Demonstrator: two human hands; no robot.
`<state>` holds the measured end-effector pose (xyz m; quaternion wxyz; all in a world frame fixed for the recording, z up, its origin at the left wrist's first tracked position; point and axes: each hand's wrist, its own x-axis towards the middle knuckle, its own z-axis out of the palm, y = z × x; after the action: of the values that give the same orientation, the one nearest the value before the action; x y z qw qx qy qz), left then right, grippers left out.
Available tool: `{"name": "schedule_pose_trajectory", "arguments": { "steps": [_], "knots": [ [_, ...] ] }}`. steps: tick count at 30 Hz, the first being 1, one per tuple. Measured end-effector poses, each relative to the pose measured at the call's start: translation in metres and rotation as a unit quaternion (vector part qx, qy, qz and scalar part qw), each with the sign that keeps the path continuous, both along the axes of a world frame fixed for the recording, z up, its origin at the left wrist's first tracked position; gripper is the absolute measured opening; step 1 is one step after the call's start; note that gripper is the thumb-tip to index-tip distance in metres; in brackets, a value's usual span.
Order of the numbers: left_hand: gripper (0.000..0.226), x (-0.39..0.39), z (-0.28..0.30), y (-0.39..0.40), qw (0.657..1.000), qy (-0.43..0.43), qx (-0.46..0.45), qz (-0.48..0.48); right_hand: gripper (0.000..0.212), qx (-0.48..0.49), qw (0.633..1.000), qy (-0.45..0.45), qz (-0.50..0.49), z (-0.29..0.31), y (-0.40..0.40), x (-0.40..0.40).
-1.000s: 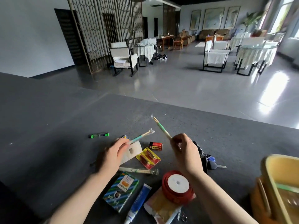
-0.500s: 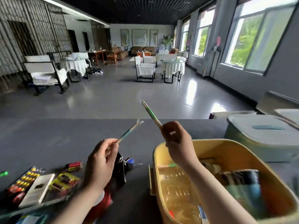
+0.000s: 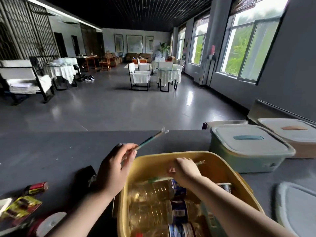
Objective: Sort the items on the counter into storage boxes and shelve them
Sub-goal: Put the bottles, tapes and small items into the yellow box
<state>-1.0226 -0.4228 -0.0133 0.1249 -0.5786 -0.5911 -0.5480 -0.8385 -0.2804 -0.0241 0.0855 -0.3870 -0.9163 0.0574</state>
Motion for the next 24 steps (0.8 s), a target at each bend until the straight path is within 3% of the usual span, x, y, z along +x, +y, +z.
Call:
{"name": "schedule_pose_trajectory", "arguments": {
  "steps": [9,11,13,17,20,24],
  "knots": [
    [0.016,0.019,-0.003,-0.009,0.997,0.030,-0.062,-0.036,0.019,-0.006,0.999,-0.019,0.025,-0.015,0.003,-0.011],
    [0.018,0.025,0.003,-0.011,0.996,0.033,-0.073,-0.031,0.019,-0.052,0.998,0.039,0.002,0.005,0.007,0.002],
    [0.018,0.031,0.008,-0.008,0.994,0.052,-0.090,-0.035,0.013,-0.085,0.983,0.160,-0.042,0.026,0.015,0.030],
    [0.020,0.051,0.011,0.021,0.973,0.133,-0.170,-0.076,0.031,-0.024,0.888,0.430,-0.161,0.039,0.017,0.092],
    [0.022,0.060,0.000,0.049,0.950,0.119,-0.269,-0.101,0.038,-0.012,0.848,0.491,-0.199,0.027,0.010,0.101],
    [0.019,0.064,-0.016,0.072,0.927,0.124,-0.337,-0.111,0.045,-0.028,0.851,0.492,-0.181,0.018,0.014,0.099]
  ]
}}
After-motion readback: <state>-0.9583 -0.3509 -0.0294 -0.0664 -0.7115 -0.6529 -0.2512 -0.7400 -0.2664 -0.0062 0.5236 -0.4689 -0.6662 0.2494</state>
